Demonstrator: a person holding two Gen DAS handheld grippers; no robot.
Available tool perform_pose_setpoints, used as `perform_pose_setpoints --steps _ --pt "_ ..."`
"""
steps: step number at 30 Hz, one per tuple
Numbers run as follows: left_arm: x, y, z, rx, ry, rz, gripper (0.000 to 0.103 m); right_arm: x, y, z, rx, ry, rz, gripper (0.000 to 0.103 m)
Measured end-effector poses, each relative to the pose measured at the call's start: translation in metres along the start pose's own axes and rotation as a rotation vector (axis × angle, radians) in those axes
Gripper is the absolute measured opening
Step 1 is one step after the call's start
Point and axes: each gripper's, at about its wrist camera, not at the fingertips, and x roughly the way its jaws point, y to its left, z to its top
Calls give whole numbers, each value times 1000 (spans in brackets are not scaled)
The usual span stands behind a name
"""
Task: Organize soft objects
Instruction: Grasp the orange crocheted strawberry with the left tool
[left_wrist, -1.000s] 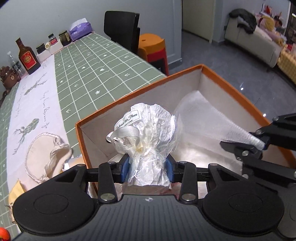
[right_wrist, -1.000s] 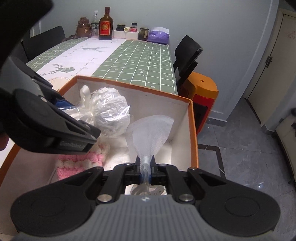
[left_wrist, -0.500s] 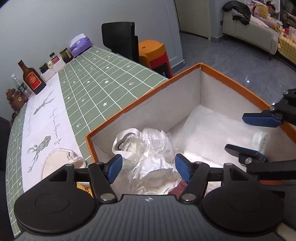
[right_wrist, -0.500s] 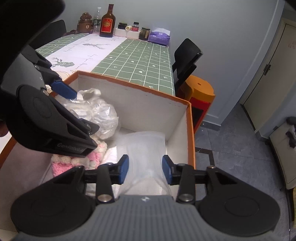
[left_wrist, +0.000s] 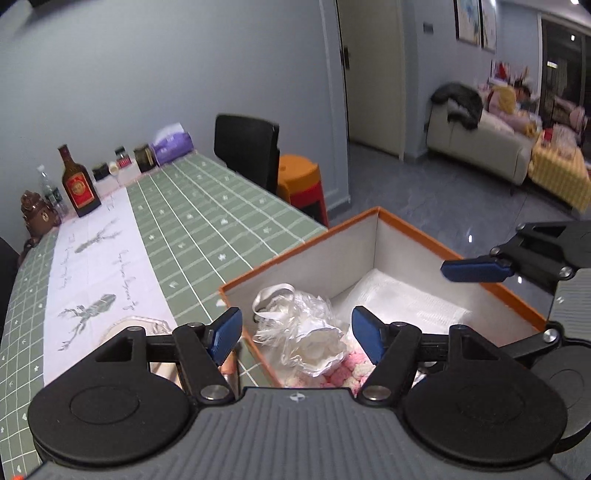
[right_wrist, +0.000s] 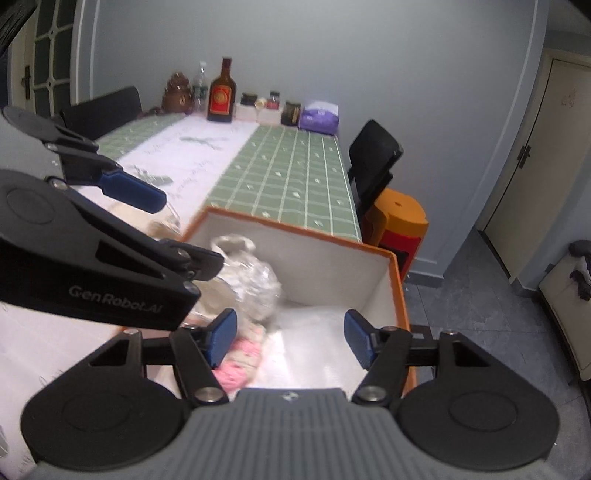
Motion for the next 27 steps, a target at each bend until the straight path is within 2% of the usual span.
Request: perform_pose_setpoints --steps 6,11,18,27 --pt "-53 19 -34 -61 -154 31 80 -34 46 -3 3 -99 47 70" --pt "-82 40 -67 -139 -214 98 80 -48 91 -11 5 -158 112 70" --pt "-102 77 -117 -241 -203 204 80 -52 144 -26 16 -194 182 73" --pt "-105 122 -183 -368 -150 248 76 -24 196 -41 47 -165 217 75"
